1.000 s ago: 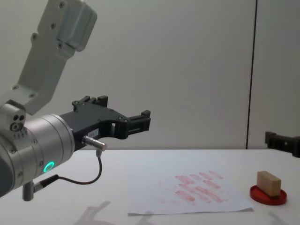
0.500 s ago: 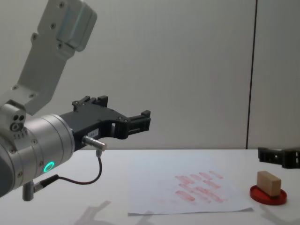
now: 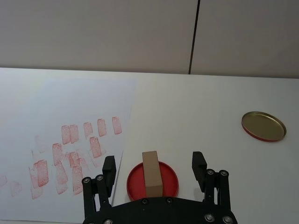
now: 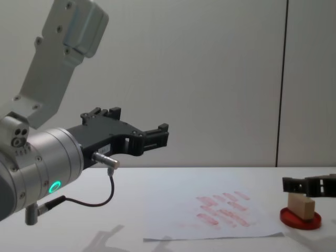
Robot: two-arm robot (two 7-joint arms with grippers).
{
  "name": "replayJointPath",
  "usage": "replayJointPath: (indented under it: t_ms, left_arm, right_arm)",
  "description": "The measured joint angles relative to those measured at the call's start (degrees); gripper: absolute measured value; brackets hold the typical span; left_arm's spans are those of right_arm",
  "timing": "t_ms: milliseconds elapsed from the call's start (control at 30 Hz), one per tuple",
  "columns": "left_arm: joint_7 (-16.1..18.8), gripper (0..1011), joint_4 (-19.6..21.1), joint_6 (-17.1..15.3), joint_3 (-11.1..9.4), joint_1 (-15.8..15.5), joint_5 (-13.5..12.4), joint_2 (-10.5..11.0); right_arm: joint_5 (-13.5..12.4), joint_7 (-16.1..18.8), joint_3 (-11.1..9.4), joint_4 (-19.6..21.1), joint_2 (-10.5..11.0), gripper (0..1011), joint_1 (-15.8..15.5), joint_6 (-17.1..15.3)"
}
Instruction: Use the one hand to pick up the stamp and affix it onto the A4 paper.
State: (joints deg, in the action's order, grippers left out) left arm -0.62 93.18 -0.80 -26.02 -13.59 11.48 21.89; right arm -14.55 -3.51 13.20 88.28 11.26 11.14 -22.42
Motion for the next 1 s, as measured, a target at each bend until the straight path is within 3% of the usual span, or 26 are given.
replayJointPath:
  t_ms: [167,300,1000]
  left_arm:
    - [0.0,993,0.0,0.0,0.0,0.0,0.0,0.0]
    - [0.0,993,0.0,0.0,0.0,0.0,0.0,0.0]
    - [0.0,993,0.0,0.0,0.0,0.0,0.0,0.0]
  right_arm:
    - [0.34,0.01,0.03,-1.77,-0.67,1001,1.24,-0.49]
    - [0.64,0.14,0.05,-3.2,-1.16,941,2.17,-0.78]
    - [2.27,1.64,0.17,-9.48,-2.94,305,5.87,-2.36]
